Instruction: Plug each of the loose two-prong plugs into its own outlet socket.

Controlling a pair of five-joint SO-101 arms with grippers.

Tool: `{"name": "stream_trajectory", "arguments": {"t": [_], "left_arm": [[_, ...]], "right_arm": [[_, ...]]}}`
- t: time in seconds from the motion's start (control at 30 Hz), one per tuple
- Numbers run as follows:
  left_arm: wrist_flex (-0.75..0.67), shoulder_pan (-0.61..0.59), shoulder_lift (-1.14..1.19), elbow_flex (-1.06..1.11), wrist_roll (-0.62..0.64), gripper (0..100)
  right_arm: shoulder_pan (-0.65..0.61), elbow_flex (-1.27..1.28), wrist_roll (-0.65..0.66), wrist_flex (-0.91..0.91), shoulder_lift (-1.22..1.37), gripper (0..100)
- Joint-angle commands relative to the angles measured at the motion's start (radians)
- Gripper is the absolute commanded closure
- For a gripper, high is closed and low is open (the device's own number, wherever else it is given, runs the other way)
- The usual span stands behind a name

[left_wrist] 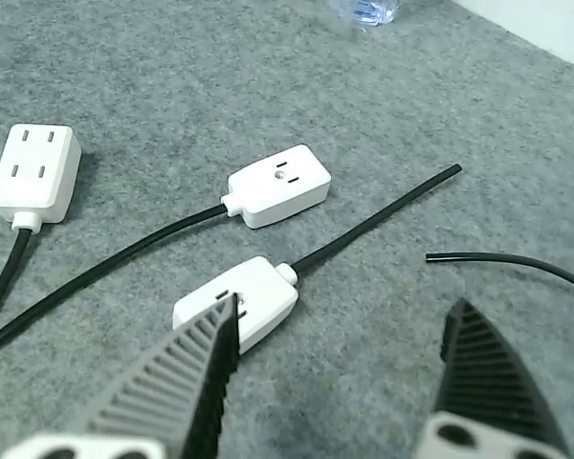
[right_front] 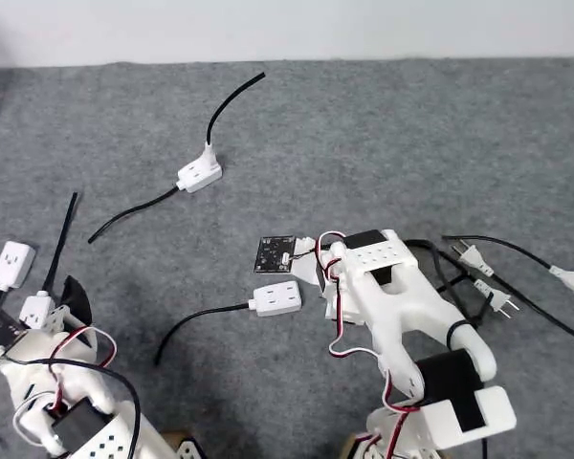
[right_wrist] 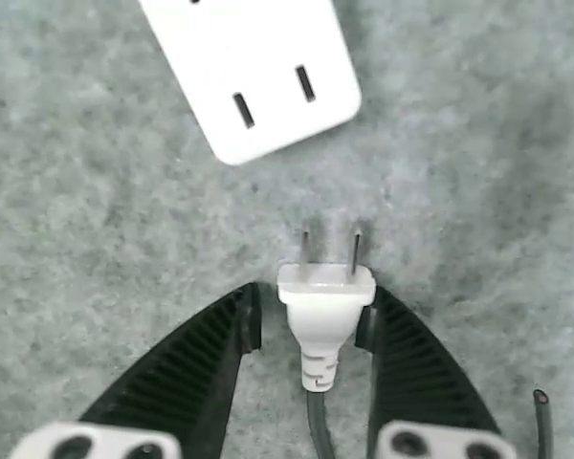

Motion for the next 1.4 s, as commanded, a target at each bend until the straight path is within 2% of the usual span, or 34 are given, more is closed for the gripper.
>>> {"name": "stream_trajectory", "arguments": {"t": [0.0, 0.03, 0.2, 0.27, 0.43, 0.57, 0.77, 0.83, 0.93, 1.13, 1.37], "left_arm": [[-0.021, 0.011, -0.017, -0.010, -0.008, 68], [-0.021, 0.011, -0.017, -0.010, -0.008, 68], [-0.021, 0.014, -0.017, -0.010, -0.008, 68], [-0.020, 0.057, -0.017, -0.012, -0.006, 68], [-0.003, 0.381, -0.015, -0.013, -0.008, 68], [-0.003, 0.638, -0.015, -0.073, 0.006, 68], [-0.003, 0.933, -0.015, -0.160, 0.288, 67], [-0.003, 1.003, -0.015, -0.163, 0.339, 67], [-0.008, 1.043, -0.015, -0.160, 0.338, 67], [-0.006, 1.046, -0.015, -0.159, 0.341, 67], [-0.051, 1.048, -0.015, -0.093, 0.341, 67]], "right_arm": [[0.001, 0.006, -0.002, -0.030, -0.015, 95.3], [0.001, 0.006, -0.002, -0.044, -0.015, 99.8], [-0.004, 0.005, -0.008, -0.047, -0.025, 98.8], [-0.008, -0.020, -0.009, -0.007, -0.042, 99.1], [-0.045, -0.163, -0.146, 0.200, -0.189, 99.1], [-0.077, -0.189, -0.238, 0.265, -0.380, 99.1], [-0.108, -0.129, -0.287, 0.297, -0.539, 99.1], [-0.116, -0.104, -0.288, 0.291, -0.541, 99.1], [-0.137, -0.098, -0.338, 0.254, -0.542, 99.1], [-0.225, -0.107, -0.381, 0.194, -0.541, 99.1], [-0.317, -0.236, -0.413, 0.278, -0.539, 99.1]]}}
